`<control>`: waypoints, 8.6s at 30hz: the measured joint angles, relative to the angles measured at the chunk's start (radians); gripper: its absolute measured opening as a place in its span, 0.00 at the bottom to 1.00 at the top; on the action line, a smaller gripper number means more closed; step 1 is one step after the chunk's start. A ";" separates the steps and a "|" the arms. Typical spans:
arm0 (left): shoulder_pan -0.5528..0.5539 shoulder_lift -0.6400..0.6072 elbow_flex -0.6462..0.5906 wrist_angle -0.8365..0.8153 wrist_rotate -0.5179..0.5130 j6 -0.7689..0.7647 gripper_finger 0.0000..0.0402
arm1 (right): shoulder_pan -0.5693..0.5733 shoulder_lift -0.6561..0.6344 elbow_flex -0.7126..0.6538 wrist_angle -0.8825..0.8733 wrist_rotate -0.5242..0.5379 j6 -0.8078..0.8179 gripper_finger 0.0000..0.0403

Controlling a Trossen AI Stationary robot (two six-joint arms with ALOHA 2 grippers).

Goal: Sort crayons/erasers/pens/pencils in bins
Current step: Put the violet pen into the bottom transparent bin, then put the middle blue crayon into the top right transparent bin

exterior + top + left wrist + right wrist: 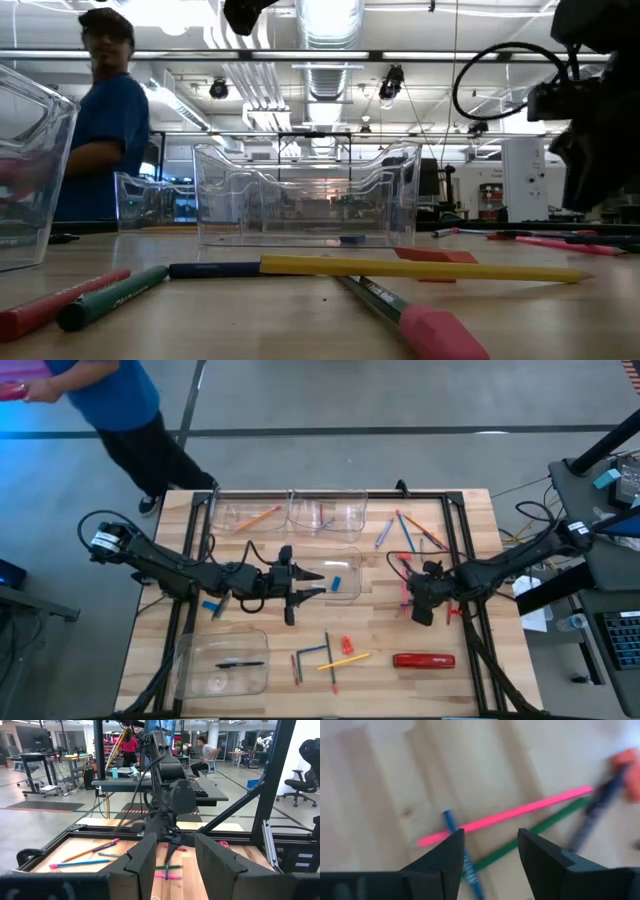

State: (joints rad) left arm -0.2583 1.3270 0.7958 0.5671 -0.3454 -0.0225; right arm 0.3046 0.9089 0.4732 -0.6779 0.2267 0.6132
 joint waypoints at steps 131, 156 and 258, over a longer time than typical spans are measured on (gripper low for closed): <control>0.041 0.540 0.365 0.184 0.002 -0.097 0.43 | 0.164 0.043 -0.011 1.013 0.271 -0.397 0.07; 0.032 0.201 0.383 -0.413 -0.060 -0.081 0.08 | 0.164 0.042 -0.007 0.952 0.264 -0.322 0.50; -0.036 0.109 0.020 0.133 -0.012 0.003 0.87 | 0.164 0.044 0.003 0.042 0.069 -0.034 0.60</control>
State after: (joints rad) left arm -0.2943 1.4357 0.8155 0.7003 -0.3573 -0.0193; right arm 0.4690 0.9527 0.4762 -0.6363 0.2962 0.5788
